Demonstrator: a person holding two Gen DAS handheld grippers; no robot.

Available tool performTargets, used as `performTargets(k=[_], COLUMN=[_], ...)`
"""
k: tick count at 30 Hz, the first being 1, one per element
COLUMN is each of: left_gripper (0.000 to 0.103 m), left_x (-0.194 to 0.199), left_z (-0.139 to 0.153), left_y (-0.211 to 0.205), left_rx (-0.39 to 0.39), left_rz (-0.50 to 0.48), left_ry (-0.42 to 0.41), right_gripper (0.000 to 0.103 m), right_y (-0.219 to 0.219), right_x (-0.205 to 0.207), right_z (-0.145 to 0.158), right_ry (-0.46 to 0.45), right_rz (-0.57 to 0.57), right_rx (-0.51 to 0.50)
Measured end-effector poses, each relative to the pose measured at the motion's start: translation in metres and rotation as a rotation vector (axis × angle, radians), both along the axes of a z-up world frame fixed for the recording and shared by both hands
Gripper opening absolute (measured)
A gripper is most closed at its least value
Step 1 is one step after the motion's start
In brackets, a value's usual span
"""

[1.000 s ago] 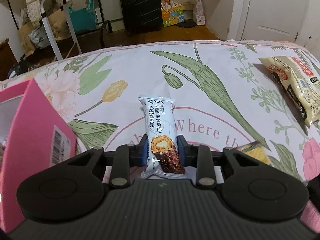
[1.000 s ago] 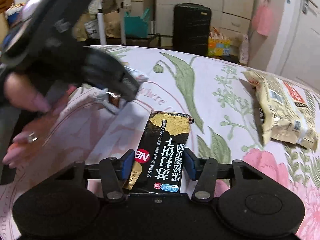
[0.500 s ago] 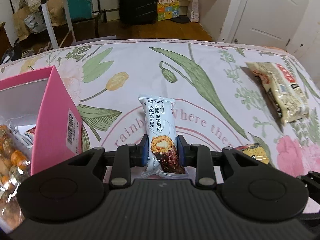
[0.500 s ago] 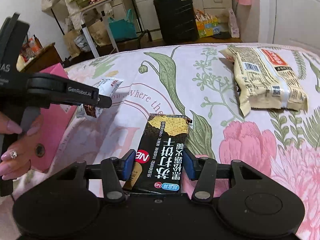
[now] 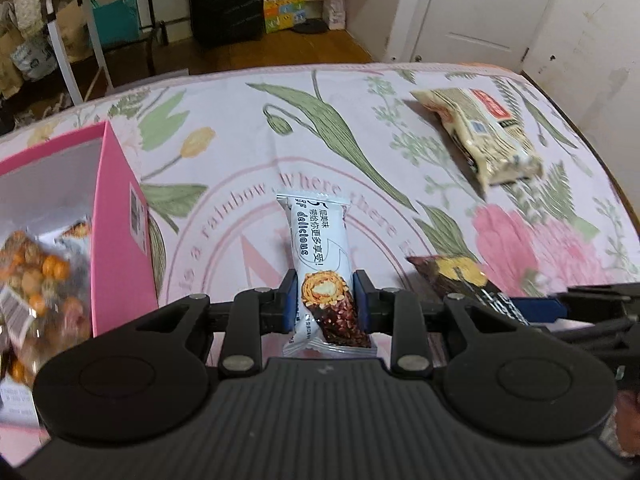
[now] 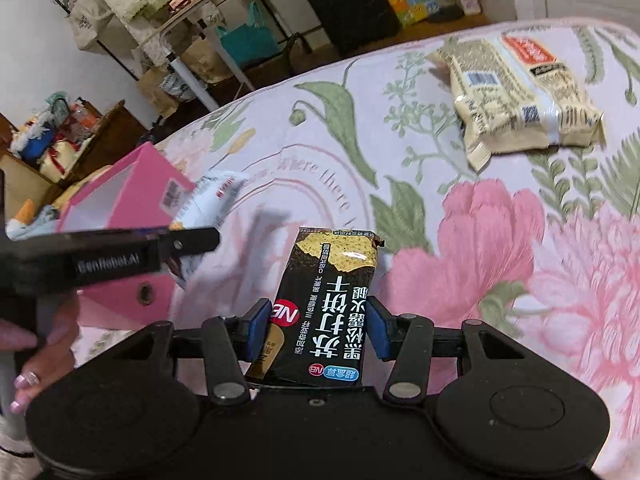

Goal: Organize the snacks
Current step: 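Carry the wafer bar and cracker pack with both grippers over the pink box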

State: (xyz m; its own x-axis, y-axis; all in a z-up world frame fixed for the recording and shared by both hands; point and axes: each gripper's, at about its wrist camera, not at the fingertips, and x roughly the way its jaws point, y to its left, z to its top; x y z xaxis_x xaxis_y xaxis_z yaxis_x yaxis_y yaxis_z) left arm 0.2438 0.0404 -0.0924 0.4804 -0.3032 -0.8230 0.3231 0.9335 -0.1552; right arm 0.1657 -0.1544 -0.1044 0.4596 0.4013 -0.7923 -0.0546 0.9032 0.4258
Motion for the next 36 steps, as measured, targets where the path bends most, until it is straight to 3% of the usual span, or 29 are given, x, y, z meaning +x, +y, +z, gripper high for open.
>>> performTargets(k=[7, 15, 23, 28, 36], left_gripper=[0.027, 0.027, 0.027, 0.027, 0.027], left_x=[-0.026, -0.064, -0.092, -0.101, -0.093], left_z=[0.008, 0.033, 0.07, 0.091, 0.103], left_y=[0.006, 0.029, 0.058, 0.092, 0.169], left_rx=[0.001, 0.016, 0.018, -0.009, -0.024], left_rz=[-0.019, -0.045, -0.029, 0.045, 0.268], left_ry=[0.067, 0.044, -0.027, -0.069, -0.112], right_gripper=[0.055, 0.055, 0.055, 0.055, 0.055], right_y=[0.015, 0.042, 0.073, 0.095, 0.15], right_x=[-0.01, -0.019, -0.029, -0.028, -0.005], right_z=[0.024, 0.055, 0.092, 0.116, 0.123], right_ry=[0.03, 0.027, -0.044, -0.132, -0.297], right_rz=[0.102, 0.256, 0.386, 0.447, 0.528], right_rx=[0.009, -0.063, -0.091, -0.081, -0.044])
